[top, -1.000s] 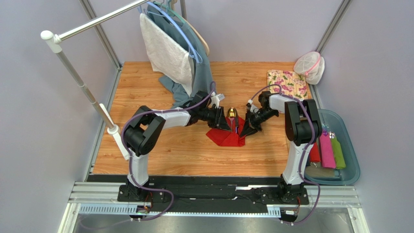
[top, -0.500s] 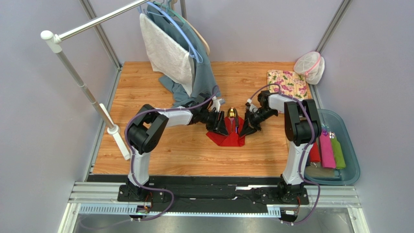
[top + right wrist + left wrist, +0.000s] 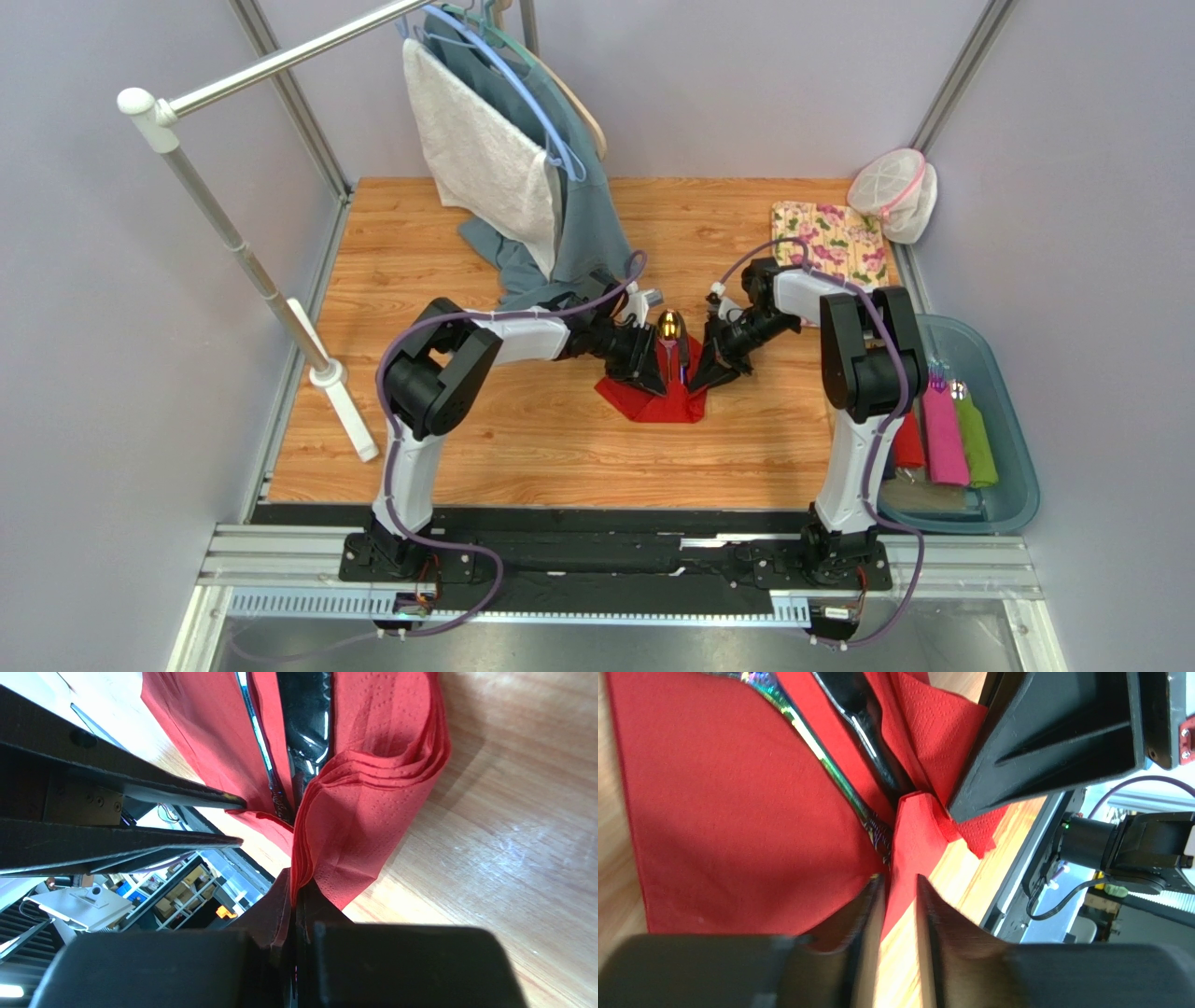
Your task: Place the utensils on the paper napkin and roll it up
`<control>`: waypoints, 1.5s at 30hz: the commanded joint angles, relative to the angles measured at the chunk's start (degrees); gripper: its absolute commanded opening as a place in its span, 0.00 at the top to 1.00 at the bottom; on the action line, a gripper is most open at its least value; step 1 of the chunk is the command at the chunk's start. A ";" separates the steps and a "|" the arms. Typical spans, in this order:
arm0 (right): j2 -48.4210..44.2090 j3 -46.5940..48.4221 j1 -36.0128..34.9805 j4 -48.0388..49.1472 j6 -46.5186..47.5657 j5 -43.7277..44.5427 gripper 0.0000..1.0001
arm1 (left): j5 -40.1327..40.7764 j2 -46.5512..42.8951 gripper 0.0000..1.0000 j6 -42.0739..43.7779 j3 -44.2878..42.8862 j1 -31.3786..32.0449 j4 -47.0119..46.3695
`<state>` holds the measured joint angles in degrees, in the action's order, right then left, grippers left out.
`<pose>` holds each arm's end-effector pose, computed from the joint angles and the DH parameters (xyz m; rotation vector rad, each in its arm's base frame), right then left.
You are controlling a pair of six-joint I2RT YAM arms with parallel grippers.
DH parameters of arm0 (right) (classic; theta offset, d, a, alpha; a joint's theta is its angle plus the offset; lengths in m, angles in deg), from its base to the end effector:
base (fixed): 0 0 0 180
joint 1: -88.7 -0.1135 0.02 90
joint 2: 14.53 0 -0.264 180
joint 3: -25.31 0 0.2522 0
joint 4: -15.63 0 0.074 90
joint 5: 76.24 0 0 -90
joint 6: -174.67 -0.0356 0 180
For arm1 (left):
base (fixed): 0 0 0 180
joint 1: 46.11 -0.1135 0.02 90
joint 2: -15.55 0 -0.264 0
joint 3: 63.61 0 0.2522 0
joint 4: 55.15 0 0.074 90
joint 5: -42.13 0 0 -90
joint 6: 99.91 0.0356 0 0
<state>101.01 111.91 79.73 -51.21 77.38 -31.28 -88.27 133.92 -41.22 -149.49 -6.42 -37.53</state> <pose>0.3364 0.0786 0.1310 -0.0171 -2.7274 -1.0998 0.3108 -0.2879 0.1327 0.5467 2.6181 -1.3527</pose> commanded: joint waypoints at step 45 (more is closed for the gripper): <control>3.19 2.40 -7.55 8.43 -1.94 1.00 1.00 | 2.79 -0.14 0.85 -1.47 -2.51 -0.22 0.19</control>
<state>103.53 114.10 72.58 -45.28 75.04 -31.15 -85.56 136.02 -41.60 -151.91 -6.34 -35.06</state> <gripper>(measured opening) 0.010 0.106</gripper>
